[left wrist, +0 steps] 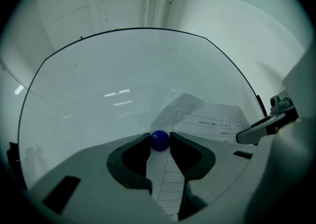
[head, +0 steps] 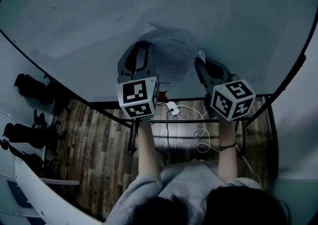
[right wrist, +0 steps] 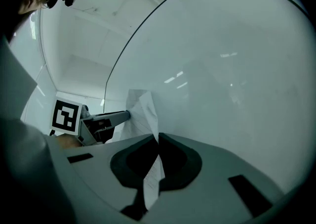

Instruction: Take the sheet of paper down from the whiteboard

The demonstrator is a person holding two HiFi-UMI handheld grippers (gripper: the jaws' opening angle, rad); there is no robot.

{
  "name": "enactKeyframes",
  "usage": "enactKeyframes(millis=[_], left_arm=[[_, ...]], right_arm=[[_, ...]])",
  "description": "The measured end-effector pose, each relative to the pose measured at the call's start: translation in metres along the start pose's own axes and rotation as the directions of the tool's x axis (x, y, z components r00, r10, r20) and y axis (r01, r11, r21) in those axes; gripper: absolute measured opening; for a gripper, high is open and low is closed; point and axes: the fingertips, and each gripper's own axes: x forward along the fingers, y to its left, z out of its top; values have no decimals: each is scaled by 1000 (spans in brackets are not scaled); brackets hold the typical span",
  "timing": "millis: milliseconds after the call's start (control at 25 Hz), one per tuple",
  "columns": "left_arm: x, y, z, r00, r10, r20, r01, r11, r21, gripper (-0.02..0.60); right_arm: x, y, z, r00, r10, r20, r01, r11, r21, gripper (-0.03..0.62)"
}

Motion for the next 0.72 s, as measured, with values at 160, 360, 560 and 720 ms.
enactKeyframes(millis=[160,360,560,720], left_arm=[[1,0,1,1000,1,-6,-1,1000,9,127],[1,3,3,1000,5,-1,-5,1000,-5,127],[-2,12,8,1000,7,10,-6,1000,-20,127],[-2,12,8,1000,6,15,-5,1000,-27,127]], right_arm=[[0,-2,1,1000,-6,-7,6,1000,-13,2],[1,-4,2,1000,1,-23,-1,1000,-16,2],[0,-4,3,999,-30,-32,29,1000,-10,1],[0,-6,3,999,-36,-34,36,999,-5,1]])
